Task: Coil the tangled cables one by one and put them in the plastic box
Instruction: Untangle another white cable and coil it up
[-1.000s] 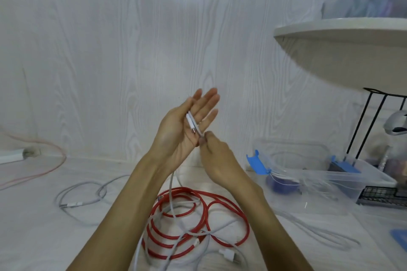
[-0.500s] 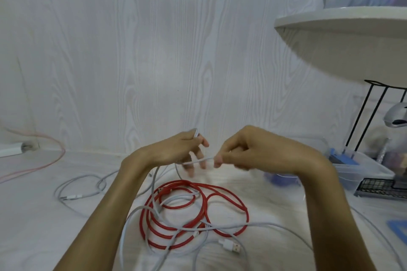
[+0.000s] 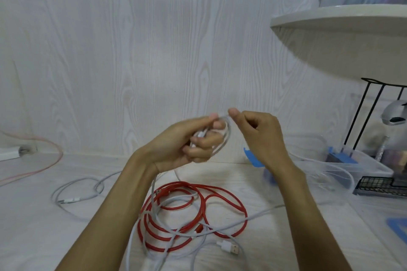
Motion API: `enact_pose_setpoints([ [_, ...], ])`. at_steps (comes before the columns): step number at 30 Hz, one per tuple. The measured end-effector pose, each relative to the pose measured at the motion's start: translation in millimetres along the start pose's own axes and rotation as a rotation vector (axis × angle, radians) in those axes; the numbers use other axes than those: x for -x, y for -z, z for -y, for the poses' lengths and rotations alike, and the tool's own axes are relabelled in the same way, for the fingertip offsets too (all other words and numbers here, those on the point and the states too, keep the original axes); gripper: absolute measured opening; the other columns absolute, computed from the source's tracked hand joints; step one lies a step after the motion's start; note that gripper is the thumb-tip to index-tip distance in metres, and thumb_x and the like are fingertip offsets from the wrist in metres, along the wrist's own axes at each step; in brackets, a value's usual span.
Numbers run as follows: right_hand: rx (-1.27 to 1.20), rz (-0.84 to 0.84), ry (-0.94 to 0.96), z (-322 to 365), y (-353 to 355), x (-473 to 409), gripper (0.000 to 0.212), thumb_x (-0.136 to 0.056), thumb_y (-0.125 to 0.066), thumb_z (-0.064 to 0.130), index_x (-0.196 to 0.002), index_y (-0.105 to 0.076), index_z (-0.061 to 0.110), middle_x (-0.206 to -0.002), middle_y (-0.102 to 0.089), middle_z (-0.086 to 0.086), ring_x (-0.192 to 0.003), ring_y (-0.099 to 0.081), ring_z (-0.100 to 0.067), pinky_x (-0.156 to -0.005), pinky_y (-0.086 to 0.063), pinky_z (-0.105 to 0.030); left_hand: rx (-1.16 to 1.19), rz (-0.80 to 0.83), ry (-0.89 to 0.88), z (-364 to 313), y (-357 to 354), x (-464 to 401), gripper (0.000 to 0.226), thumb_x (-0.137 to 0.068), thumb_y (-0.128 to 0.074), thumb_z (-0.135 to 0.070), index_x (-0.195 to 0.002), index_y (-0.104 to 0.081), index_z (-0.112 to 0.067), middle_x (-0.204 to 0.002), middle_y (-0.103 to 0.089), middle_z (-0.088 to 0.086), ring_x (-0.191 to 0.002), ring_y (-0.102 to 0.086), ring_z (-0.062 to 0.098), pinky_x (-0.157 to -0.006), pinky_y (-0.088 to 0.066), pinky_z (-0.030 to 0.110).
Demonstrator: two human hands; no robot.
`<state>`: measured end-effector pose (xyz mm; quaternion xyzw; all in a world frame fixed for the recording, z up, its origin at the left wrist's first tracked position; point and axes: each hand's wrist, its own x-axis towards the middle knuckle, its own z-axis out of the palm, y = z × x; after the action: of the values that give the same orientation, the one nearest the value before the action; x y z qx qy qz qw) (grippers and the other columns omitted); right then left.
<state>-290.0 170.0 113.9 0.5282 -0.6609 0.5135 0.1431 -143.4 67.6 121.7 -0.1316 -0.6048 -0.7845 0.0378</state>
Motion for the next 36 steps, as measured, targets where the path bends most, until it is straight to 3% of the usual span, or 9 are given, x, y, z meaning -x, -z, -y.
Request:
enact_pose_setpoints([
  [4, 0.218, 0.076, 0.056, 16, -32, 4, 0.042, -0.098, -0.019, 0.049, -0.073, -0.040, 0.022, -0.057, -0.045, 0.006, -0.053, -0.045, -0.013, -0.053, -0.030, -0.031, 0.222, -0.211, -0.379, -11, -11, -3, 0.024, -0.094, -0.036, -0.021, -0.081, -0.055, -0.015, -0.047, -0.029, -0.008, -0.035, -0.015, 0.006, -0.034, -0.020, 0.014],
  [8, 0.277, 0.624, -0.020, 35, -48, 12, 0.014, -0.101, -0.029, 0.022, -0.102, -0.042, 0.015, -0.086, -0.057, -0.005, -0.081, -0.056, -0.028, -0.074, -0.046, -0.040, 0.196, -0.489, -0.565, -14, -8, -5, 0.023, -0.099, -0.030, -0.012, -0.092, -0.051, -0.014, -0.049, -0.047, -0.008, -0.036, -0.043, 0.003, -0.040, -0.040, 0.014],
  [11, 0.220, 0.863, -0.040, 48, -43, 15, 0.018, -0.097, -0.033, 0.009, -0.109, -0.045, 0.016, -0.080, -0.045, 0.007, -0.078, -0.048, -0.017, -0.073, -0.040, -0.031, 0.045, -0.654, -0.612, -12, 5, -5, 0.025, -0.101, -0.027, -0.010, -0.102, -0.052, -0.011, -0.066, -0.071, 0.003, -0.063, -0.071, 0.016, -0.061, -0.056, 0.022],
  [15, 0.225, 0.916, -0.062, 57, -28, 14, 0.026, -0.098, -0.033, 0.009, -0.120, -0.047, 0.014, -0.076, -0.042, 0.008, -0.064, -0.043, -0.007, -0.060, -0.037, -0.022, -0.424, -0.730, -0.502, -5, 21, -4, 0.026, -0.104, -0.020, -0.017, -0.104, -0.046, -0.017, -0.082, -0.076, 0.002, -0.088, -0.072, 0.018, -0.091, -0.050, 0.021],
  [17, 0.241, 0.961, -0.080, 58, -19, 13, 0.029, -0.100, -0.032, 0.012, -0.124, -0.047, 0.016, -0.078, -0.049, 0.007, -0.063, -0.045, -0.004, -0.061, -0.039, -0.020, -0.688, -0.708, -0.378, 2, 24, -3, 0.027, -0.105, -0.017, -0.023, -0.106, -0.044, -0.020, -0.087, -0.076, -0.005, -0.089, -0.071, 0.009, -0.082, -0.045, 0.007],
  [21, 0.224, 1.050, -0.102, 53, -2, 10, 0.029, -0.101, -0.038, 0.017, -0.123, -0.057, 0.015, -0.089, -0.058, 0.008, -0.049, -0.050, 0.008, -0.059, -0.042, -0.015, -1.149, -0.634, -0.038, 19, 24, -4, 0.029, -0.104, -0.021, -0.036, -0.101, -0.049, -0.029, -0.091, -0.071, -0.005, -0.072, -0.065, -0.006, -0.065, -0.045, 0.013],
  [25, 0.253, 0.975, -0.204, 33, 28, 4, 0.021, -0.096, -0.052, 0.026, -0.097, -0.073, 0.023, -0.059, -0.062, 0.005, -0.042, -0.041, -0.002, -0.048, -0.038, -0.015, -1.486, -0.622, 0.161, 23, 30, -1, 0.037, -0.102, -0.021, -0.039, -0.101, -0.056, -0.028, -0.068, -0.067, -0.009, -0.059, -0.057, 0.001, -0.071, -0.041, 0.023],
  [32, 0.010, 0.887, -0.268, 24, 39, 4, 0.019, -0.090, -0.059, 0.031, -0.098, -0.073, 0.020, -0.068, -0.071, 0.003, -0.054, -0.063, -0.006, -0.057, -0.049, -0.016, -1.188, -0.699, 0.038, 16, 44, 9, 0.040, -0.103, -0.025, -0.036, -0.093, -0.060, -0.018, -0.045, -0.043, -0.009, -0.041, -0.037, 0.002, -0.054, -0.035, 0.017],
  [36, -0.134, 0.712, -0.435, 28, 2, 2, 0.068, -0.085, -0.055, 0.055, -0.135, -0.048, 0.010, -0.115, -0.067, -0.004, -0.095, -0.068, -0.014, -0.081, -0.056, -0.025, -0.723, -0.759, -0.209, 9, 33, -1, 0.033, -0.103, -0.028, -0.029, -0.086, -0.052, -0.014, -0.038, -0.031, -0.008, -0.035, -0.025, 0.005, -0.040, -0.028, 0.016],
])
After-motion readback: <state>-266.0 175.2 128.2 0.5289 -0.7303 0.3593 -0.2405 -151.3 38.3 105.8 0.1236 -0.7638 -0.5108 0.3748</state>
